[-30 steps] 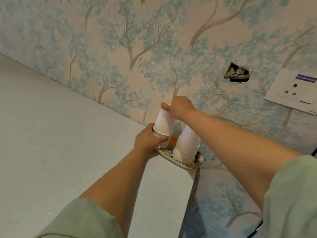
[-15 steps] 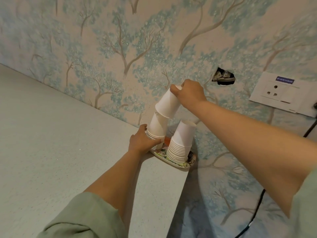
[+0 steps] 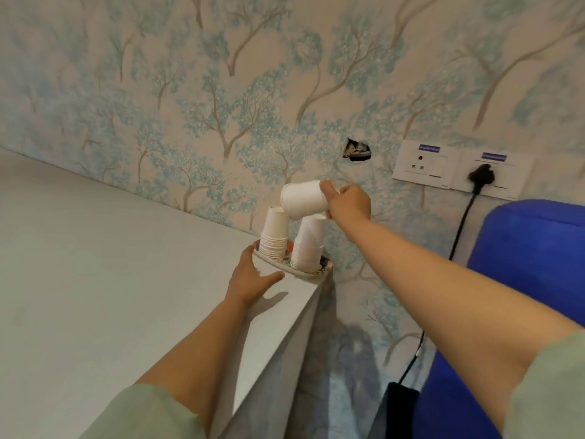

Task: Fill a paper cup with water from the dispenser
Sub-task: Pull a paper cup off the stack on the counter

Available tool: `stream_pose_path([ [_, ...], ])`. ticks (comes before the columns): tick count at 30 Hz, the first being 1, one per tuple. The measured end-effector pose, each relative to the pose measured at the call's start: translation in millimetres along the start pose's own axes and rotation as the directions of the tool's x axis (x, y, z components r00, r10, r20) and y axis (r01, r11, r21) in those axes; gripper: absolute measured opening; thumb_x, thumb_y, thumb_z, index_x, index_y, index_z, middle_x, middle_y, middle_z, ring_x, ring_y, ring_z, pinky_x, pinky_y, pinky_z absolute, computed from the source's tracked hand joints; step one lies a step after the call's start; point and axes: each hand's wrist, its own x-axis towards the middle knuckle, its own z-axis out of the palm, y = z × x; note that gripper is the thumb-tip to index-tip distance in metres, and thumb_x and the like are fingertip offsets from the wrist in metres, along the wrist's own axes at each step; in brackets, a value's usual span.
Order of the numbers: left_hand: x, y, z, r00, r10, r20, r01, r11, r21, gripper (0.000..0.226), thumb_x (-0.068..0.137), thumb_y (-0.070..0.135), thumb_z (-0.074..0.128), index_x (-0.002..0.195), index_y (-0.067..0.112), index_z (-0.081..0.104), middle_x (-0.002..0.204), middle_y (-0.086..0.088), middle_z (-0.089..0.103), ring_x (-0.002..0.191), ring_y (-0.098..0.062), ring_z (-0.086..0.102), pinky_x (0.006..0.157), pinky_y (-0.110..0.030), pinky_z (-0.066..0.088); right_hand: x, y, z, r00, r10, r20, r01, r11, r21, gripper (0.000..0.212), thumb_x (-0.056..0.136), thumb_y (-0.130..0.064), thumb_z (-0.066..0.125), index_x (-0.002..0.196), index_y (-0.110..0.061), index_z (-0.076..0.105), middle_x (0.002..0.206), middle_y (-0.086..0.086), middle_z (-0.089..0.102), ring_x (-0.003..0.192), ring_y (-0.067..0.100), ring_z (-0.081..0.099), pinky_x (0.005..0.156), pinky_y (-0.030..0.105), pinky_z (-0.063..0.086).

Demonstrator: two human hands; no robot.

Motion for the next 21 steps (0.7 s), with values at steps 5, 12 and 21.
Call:
stream_pose_path([
  [5,-65.6,16.0,-16.0,1.0,-0.029,-0.009,0.029,1.0,-0.005,0.097,0.07,0.041,0.077,0.145,0.021,0.02,0.153,-0.006,0.03,0.127,-0.031,0.046,0.103,-0.043,0.041,-74.3,2.9,-23.2,0.985,0.154,0.081,-0.167,0.966,0.198,0.045,0.08,-0.039,0.06,0.103,-0.001,0.056,0.109,0.018,0.065,0.093,0.034,0.068,0.089,0.048,0.054],
  [12,-162.5,44.0,-31.0,0.999,-0.023,-0.034,0.022,0.998,-0.054,0.079,0.079,0.036,0.071,0.143,0.015,0.028,0.149,-0.007,0.036,0.126,-0.029,0.048,0.093,-0.03,0.038,-179.7,18.4,-58.8,0.97,0.172,0.17,-0.215,0.934,0.284,0.047,0.079,-0.033,0.063,0.113,-0.005,0.047,0.098,0.009,0.061,0.092,0.031,0.064,0.091,0.047,0.052],
  [21,-244.6,66.7,-52.1,0.989,-0.141,-0.039,0.117,0.923,-0.366,0.047,0.094,0.024,0.052,0.137,0.011,0.037,0.137,-0.02,0.045,0.121,-0.033,0.05,0.104,-0.045,0.042,-270.7,35.6,-64.5,0.943,0.173,0.285,-0.282,0.871,0.402,0.04,0.079,-0.024,0.068,0.108,-0.015,0.041,0.124,0.013,0.054,0.11,0.03,0.057,0.098,0.05,0.048],
])
